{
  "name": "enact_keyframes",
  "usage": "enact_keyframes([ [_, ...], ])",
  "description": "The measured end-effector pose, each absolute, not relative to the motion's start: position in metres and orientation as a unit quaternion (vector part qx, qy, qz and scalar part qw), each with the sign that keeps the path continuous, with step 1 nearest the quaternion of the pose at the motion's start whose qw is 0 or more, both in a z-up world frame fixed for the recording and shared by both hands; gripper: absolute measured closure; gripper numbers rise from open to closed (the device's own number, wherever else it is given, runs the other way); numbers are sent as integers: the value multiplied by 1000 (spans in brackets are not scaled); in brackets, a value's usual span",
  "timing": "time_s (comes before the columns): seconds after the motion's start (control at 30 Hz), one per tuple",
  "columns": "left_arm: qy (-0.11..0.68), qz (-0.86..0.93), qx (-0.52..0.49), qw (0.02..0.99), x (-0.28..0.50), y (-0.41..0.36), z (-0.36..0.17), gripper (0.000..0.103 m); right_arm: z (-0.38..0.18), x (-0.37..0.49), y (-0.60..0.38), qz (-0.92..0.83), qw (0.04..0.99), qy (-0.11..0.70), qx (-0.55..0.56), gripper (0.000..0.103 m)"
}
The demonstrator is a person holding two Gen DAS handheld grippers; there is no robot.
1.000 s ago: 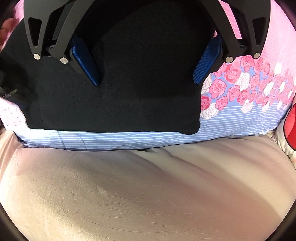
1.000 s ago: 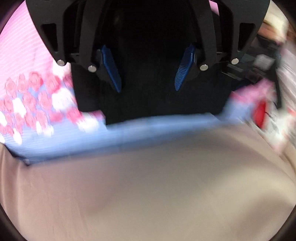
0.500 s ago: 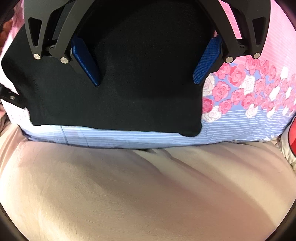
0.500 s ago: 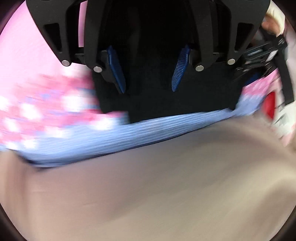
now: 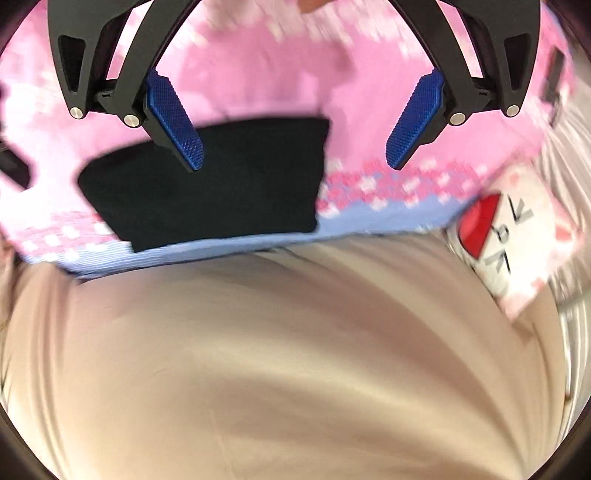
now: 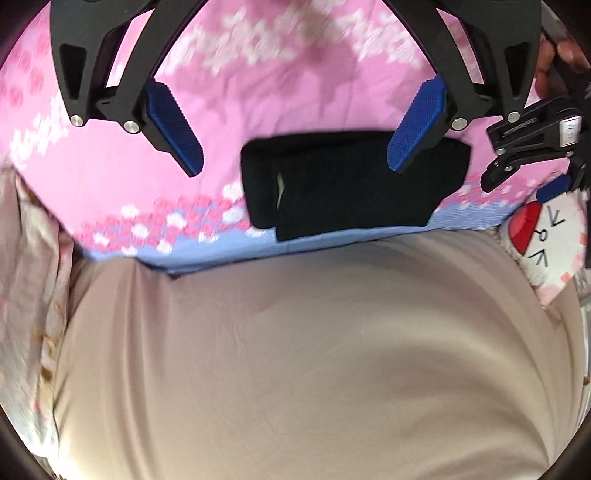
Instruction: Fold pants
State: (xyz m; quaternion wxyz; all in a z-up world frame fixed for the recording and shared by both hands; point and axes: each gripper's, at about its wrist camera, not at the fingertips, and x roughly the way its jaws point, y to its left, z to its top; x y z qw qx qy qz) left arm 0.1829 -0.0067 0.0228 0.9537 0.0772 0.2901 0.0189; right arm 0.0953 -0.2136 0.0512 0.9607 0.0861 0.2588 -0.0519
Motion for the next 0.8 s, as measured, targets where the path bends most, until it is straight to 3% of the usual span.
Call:
enact_keyframes([
  [0.37, 344, 14, 17, 939, 131, 15, 16, 5, 44, 67, -197, -60, 958, 263, 103, 5],
  [0.8, 359, -6, 33, 933, 117, 11, 8, 5, 48, 47, -168, -50, 959, 268, 74, 5],
])
